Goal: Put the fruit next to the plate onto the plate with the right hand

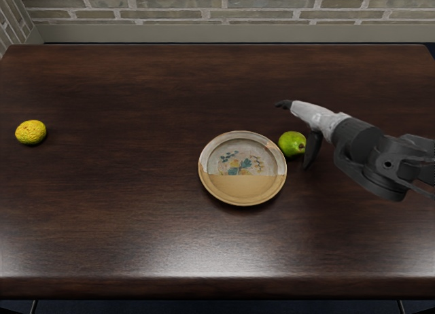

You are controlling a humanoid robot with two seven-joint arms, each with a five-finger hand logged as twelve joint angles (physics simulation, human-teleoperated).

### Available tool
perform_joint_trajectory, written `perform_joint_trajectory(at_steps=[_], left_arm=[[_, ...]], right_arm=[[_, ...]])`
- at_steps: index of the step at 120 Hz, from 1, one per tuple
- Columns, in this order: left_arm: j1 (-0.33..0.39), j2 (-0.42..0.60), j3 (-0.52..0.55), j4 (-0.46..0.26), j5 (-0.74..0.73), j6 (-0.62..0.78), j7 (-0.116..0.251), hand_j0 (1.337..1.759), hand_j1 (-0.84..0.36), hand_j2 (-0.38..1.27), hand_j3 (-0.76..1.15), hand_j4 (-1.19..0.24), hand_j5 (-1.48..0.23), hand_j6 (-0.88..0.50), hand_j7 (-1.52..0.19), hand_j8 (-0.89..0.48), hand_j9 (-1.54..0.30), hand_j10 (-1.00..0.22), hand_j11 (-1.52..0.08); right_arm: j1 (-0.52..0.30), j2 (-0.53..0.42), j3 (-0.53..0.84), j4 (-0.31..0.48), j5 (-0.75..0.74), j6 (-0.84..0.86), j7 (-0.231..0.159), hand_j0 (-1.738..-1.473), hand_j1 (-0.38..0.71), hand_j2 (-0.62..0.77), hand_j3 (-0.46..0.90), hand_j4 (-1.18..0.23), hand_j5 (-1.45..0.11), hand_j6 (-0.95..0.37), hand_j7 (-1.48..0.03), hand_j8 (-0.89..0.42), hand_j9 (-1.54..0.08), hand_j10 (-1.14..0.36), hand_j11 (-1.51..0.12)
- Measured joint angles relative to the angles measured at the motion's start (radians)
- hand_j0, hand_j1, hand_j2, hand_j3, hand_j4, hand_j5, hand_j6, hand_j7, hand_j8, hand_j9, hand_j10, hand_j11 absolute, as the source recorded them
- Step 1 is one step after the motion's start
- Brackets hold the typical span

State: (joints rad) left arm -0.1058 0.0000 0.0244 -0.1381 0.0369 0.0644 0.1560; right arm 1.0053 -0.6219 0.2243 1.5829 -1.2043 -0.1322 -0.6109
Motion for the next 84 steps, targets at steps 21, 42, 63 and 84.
perform_joint_trajectory(at_steps=[21, 42, 63, 84], left_arm=[[0.0, 0.0, 0.0, 0.0, 0.0, 0.0, 0.0, 1.658, 0.33, 0.0, 0.0, -0.02, -0.02, -0.02, -0.02, -0.02, -0.02, -0.02, -0.02], [0.0, 0.0, 0.0, 0.0, 0.0, 0.0, 0.0, 1.658, 0.33, 0.0, 0.0, -0.02, -0.02, -0.02, -0.02, -0.02, -0.02, -0.02, -0.02], [0.0, 0.0, 0.0, 0.0, 0.0, 0.0, 0.0, 1.658, 0.33, 0.0, 0.0, -0.02, -0.02, -0.02, -0.02, -0.02, -0.02, -0.02, -0.02], [0.0, 0.0, 0.0, 0.0, 0.0, 0.0, 0.0, 1.658, 0.33, 0.0, 0.0, -0.02, -0.02, -0.02, -0.02, -0.02, -0.02, -0.02, -0.02]], right_arm=[[-0.032, 0.031, 0.0, -0.015, -0.046, -0.03, 0.0, -1.658, -0.17, -0.03, 0.0, -0.16, -0.2, -0.16, -0.2, -0.16, -0.2, -0.16, -0.2], [-0.041, 0.045, -0.001, -0.037, -0.072, -0.039, 0.0, -1.658, -0.12, -0.04, 0.0, -0.19, -0.25, -0.19, -0.25, -0.19, -0.25, -0.19, -0.25], [-0.058, 0.068, -0.002, -0.065, -0.103, -0.053, 0.0, -1.658, -0.11, -0.04, 0.0, -0.21, -0.26, -0.21, -0.26, -0.21, -0.26, -0.21, -0.26], [-0.073, 0.074, -0.002, -0.074, -0.115, -0.06, 0.0, -1.658, -0.1, -0.04, 0.0, -0.21, -0.27, -0.22, -0.27, -0.21, -0.27, -0.21, -0.27]])
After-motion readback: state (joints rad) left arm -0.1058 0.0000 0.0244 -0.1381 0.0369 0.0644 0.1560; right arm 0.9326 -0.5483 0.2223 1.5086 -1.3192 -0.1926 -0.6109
